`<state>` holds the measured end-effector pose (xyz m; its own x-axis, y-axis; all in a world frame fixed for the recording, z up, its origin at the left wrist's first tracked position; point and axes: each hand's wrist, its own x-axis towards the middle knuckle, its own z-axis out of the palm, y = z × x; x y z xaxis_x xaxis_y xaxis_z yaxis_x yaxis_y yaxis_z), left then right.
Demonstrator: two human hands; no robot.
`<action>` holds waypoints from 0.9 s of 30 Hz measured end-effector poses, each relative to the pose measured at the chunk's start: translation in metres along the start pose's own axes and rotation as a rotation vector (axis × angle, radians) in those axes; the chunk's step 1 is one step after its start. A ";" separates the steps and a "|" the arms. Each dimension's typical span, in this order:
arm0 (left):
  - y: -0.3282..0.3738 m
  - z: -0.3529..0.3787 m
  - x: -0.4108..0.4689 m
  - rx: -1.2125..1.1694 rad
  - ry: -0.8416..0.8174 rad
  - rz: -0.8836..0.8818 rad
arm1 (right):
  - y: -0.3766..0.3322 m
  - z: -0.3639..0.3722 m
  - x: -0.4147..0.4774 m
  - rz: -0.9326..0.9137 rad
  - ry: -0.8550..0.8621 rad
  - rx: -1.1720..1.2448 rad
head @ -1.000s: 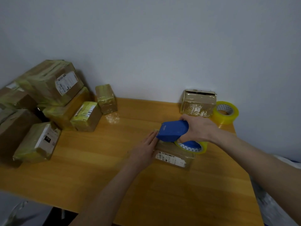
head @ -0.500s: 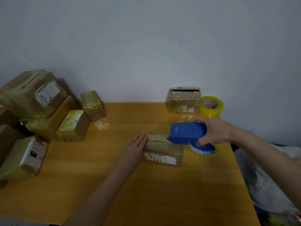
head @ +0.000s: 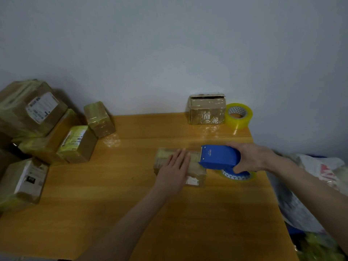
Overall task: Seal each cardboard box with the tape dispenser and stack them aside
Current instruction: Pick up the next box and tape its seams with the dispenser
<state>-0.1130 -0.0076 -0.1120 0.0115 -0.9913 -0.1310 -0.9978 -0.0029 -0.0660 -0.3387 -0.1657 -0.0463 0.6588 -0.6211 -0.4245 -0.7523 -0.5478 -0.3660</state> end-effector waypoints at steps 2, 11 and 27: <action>0.005 0.000 0.005 0.034 0.003 0.030 | -0.002 0.004 -0.001 -0.007 0.041 -0.056; 0.001 0.010 0.007 0.065 0.002 0.008 | 0.018 0.017 -0.009 -0.080 0.063 0.205; -0.001 0.012 0.007 0.055 0.009 0.016 | 0.036 0.024 -0.012 0.034 -0.094 0.035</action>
<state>-0.1111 -0.0126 -0.1250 -0.0047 -0.9923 -0.1240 -0.9927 0.0196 -0.1187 -0.3738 -0.1647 -0.0745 0.6309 -0.5823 -0.5127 -0.7749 -0.5068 -0.3778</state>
